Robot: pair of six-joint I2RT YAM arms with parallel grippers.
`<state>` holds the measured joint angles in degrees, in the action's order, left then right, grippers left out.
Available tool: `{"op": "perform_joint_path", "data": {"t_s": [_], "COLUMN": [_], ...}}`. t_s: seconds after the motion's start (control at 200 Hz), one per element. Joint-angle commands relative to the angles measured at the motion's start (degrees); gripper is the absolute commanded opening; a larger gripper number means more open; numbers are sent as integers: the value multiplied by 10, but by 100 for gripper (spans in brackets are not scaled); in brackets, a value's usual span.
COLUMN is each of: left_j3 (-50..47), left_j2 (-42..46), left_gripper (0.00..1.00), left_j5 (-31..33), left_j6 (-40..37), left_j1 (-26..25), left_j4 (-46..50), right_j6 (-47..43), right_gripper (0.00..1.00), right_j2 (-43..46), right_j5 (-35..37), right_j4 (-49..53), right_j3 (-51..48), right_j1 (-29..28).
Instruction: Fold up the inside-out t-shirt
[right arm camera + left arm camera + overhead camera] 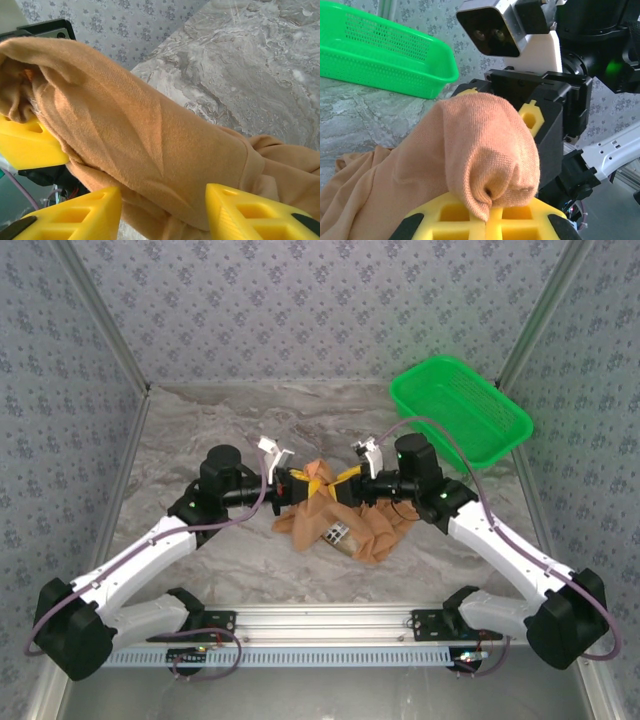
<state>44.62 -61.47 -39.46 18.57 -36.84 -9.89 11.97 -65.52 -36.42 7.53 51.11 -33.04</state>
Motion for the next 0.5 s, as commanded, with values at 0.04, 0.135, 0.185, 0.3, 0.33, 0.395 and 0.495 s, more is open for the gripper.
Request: {"op": "perform_joint_path", "data": {"t_s": [0.04, 0.135, 0.185, 0.3, 0.33, 0.395, 0.495], "left_j3": [-4, -4, -4, -4, -6, -8, -13], "left_j2": [14, 14, 14, 14, 14, 17, 21], "left_gripper": [0, 0, 0, 0, 0, 0, 0], "left_j5": [-21, -23, -23, -20, -16, 3, 58], "left_j6": [-15, -18, -19, -24, -25, -30, -39], "left_j1": [3, 3, 4, 4, 3, 4, 3], "left_j4": [2, 5, 7, 13, 15, 25, 51], "right_j6": [-29, -29, -30, -25, -23, -21, -14], "right_gripper": [43, 38, 34, 16, 10, 0, 0], "right_j2": [-15, -25, -29, -30, -28, -19, 5], "right_j5": [-24, -30, -34, -42, -44, -48, -55], "right_j4": [-17, -21, -20, -19, -17, -12, -7], "right_j3": [11, 14, 14, 15, 17, 15, 4], "right_j1": [-1, -2, -1, 1, 3, 7, 14]}}
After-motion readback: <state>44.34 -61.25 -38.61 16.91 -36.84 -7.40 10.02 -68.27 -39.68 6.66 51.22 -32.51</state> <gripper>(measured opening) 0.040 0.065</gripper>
